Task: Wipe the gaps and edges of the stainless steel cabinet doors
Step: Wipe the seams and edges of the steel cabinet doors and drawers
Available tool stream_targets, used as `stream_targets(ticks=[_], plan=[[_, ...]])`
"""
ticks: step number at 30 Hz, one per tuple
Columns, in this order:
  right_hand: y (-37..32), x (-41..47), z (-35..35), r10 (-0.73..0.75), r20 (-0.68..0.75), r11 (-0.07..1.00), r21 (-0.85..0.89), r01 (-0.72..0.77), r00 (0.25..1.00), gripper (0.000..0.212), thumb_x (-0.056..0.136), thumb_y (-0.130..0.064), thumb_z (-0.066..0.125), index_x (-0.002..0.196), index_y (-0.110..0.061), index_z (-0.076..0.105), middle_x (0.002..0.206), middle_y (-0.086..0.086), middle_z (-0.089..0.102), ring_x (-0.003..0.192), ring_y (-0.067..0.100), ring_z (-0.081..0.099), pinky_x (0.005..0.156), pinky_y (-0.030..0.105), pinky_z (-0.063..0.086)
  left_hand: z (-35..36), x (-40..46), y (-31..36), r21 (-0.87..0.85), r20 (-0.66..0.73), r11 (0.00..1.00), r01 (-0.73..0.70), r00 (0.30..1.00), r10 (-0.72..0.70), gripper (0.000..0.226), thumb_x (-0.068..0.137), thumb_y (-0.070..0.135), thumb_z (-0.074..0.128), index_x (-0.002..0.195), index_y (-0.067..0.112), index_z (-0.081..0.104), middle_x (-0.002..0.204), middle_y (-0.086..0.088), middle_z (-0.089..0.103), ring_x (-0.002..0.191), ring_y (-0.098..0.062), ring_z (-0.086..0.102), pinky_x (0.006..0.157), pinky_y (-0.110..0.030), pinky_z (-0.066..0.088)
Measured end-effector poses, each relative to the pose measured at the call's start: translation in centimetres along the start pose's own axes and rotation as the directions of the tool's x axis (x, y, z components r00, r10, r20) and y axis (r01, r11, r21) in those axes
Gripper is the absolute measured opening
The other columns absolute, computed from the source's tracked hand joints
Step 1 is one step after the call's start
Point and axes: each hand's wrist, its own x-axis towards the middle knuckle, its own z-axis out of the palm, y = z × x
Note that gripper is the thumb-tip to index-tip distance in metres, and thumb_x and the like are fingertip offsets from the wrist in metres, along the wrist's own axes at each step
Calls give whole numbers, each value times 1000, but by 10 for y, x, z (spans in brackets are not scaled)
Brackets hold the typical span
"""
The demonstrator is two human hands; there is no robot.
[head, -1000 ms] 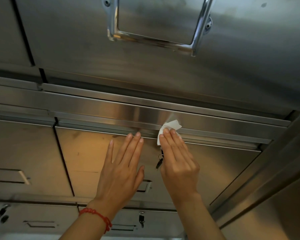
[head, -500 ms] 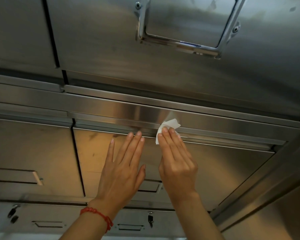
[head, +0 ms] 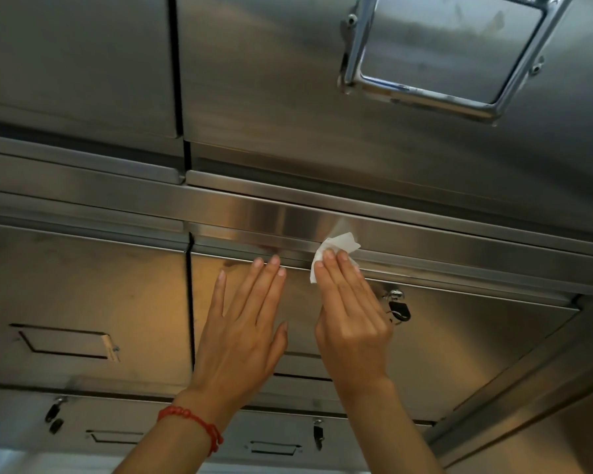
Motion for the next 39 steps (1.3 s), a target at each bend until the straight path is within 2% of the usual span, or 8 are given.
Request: stream_targets(ticks=[9, 16, 22, 25, 28, 33, 39], plan=[[-18, 7, 7, -10, -2, 1000, 18, 10, 1000, 33, 100, -1, 37, 103, 2, 71, 111, 15, 67, 107, 23, 63, 94, 36, 50, -8, -3, -16, -8, 5, 1000, 5, 1000, -5, 58, 87, 30, 38, 137, 2, 41, 145, -14, 39, 136, -27, 33, 107, -53, 23], [-29, 12, 7, -29, 13, 999, 21, 29, 999, 36, 100, 0, 35, 104, 2, 70, 111, 15, 67, 107, 23, 63, 94, 36, 50, -15, -4, -24, 17, 15, 1000, -11, 1000, 11, 57, 87, 31, 37, 134, 0, 46, 142, -15, 43, 131, -30, 41, 104, -59, 33], [-36, 19, 4, -31, 47, 999, 27, 30, 998, 39, 99, 1, 32, 103, 2, 71, 110, 15, 68, 106, 24, 64, 93, 37, 51, -23, -6, -34, -6, 37, 1000, -12, 999, 12, 57, 87, 32, 37, 132, -1, 49, 141, -17, 44, 130, -31, 42, 99, -63, 35], [-41, 21, -1, -42, 51, 998, 37, 41, 998, 35, 97, 3, 36, 102, 3, 71, 108, 16, 68, 104, 24, 65, 91, 37, 52, -30, -8, -37, -16, 40, 1000, 7, 999, -6, 57, 87, 31, 36, 131, -2, 51, 139, -17, 46, 128, -32, 44, 100, -62, 35], [-46, 21, -7, -57, 61, 997, 59, 54, 997, 41, 101, -1, 30, 102, 4, 71, 108, 17, 68, 103, 25, 65, 88, 38, 54, -38, -11, -39, -36, 35, 999, 28, 999, -26, 56, 88, 31, 36, 129, -2, 52, 137, -18, 49, 126, -32, 47, 101, -61, 32], [-54, 21, -17, -76, 74, 993, 95, 69, 994, 39, 101, -2, 32, 102, 4, 71, 108, 17, 68, 104, 25, 65, 85, 39, 56, -52, -23, -42, -53, 62, 997, 52, 997, -49, 55, 89, 33, 36, 130, -1, 52, 137, -17, 50, 128, -30, 46, 106, -55, 32], [-61, 25, -26, -84, 63, 988, 135, 75, 994, 41, 103, -5, 31, 102, 4, 71, 108, 17, 68, 104, 26, 65, 84, 40, 56, -69, -29, -47, -28, 39, 997, 77, 996, -76, 55, 94, 36, 32, 126, -2, 56, 133, -18, 53, 123, -33, 50, 99, -61, 37]])
